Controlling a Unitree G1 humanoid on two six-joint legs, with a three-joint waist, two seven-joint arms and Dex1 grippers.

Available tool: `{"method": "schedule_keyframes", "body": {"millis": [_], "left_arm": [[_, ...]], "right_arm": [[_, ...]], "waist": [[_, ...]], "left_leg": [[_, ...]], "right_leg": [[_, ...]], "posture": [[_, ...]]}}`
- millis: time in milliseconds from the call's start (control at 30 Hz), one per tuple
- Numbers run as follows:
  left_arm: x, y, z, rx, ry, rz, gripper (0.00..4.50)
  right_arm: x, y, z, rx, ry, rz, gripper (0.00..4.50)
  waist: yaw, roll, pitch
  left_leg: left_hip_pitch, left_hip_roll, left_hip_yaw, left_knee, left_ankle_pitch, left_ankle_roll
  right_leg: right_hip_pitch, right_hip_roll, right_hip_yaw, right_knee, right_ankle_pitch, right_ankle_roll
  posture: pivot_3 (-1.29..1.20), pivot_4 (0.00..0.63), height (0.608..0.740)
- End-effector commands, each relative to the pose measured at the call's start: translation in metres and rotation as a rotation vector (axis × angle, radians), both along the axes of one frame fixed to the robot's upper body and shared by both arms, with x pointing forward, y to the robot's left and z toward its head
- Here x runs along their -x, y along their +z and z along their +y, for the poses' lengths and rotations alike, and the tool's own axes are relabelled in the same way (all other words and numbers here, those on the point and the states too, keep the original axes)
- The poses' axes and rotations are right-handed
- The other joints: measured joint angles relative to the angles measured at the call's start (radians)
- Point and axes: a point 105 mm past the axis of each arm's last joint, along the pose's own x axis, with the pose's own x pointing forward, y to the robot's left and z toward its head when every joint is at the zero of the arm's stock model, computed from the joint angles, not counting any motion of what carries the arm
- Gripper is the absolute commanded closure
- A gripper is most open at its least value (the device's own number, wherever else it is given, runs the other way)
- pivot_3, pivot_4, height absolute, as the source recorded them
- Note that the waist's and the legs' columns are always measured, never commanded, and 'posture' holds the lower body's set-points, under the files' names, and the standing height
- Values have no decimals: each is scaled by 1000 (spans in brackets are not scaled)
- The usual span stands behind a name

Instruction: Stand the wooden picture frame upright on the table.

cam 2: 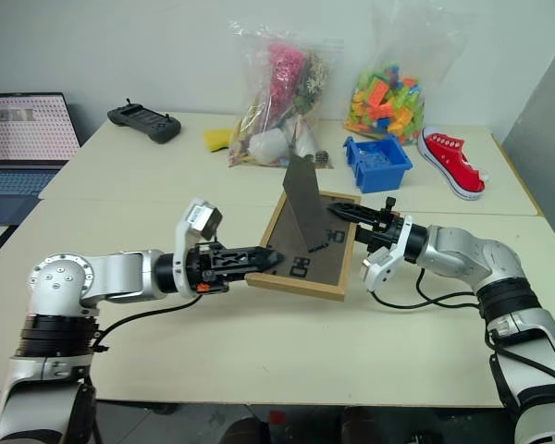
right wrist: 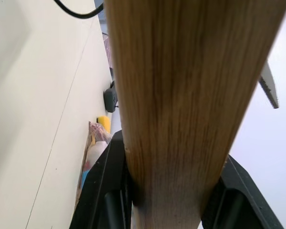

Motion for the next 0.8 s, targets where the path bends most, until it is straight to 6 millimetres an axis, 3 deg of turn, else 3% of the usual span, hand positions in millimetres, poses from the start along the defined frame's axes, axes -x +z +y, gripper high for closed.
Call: {"method": "schedule_keyframes", "body": {"millis": [33, 167, 267, 367, 467, 600, 800], "left_arm": [[-6, 14, 29, -26, 122, -87, 1], [-16, 24, 65, -123, 314, -192, 0], [-22, 14, 80, -364, 460, -318, 0], [-24, 14, 80, -472, 561, -455, 0], [-13, 7, 58, -532, 541, -617, 0], [-3, -9, 44, -583, 496, -688, 0], [3, -26, 51, -656, 478, -723, 0]], "right_arm": [[-5, 22, -6, -92, -3, 20, 3179], [-18, 6, -1, -168, -42, 274, 3181], [-26, -11, 17, -275, -20, 678, 3182], [-21, -26, 40, -353, 94, 1119, 3182], [-26, -35, 62, -460, 166, 1470, 3182], [-29, -49, 79, -477, 195, 1670, 3182], [-32, -89, 81, -411, 113, 1796, 3182]], "waist": [[-1, 0, 0], [-4, 0, 0], [-7, 0, 0], [-2, 1, 1], [4, 1, 1], [9, 1, 1], [19, 1, 1]], "left_leg": [[0, 0, 0, 0, 0, 0], [0, 0, 0, 0, 0, 0], [1, 3, 0, 0, 0, 0], [0, 5, 0, 0, 0, 0], [0, 7, 1, 0, 0, -1], [0, 5, 2, 0, 0, 0], [0, 4, 2, -1, -3, 5]], "right_leg": [[0, 0, 0, 0, 0, 0], [0, 0, 0, 0, 0, 0], [1, 1, 0, 0, 0, 0], [0, 1, -2, 0, 0, 0], [0, 1, -1, 0, 0, 0], [0, 2, -1, 1, 0, -1], [-1, 3, -1, -1, 0, -1]], "posture": [[0, 150, 740], [0, 150, 740], [0, 150, 740], [0, 150, 740], [0, 150, 740], [0, 150, 740], [0, 150, 740]]}}
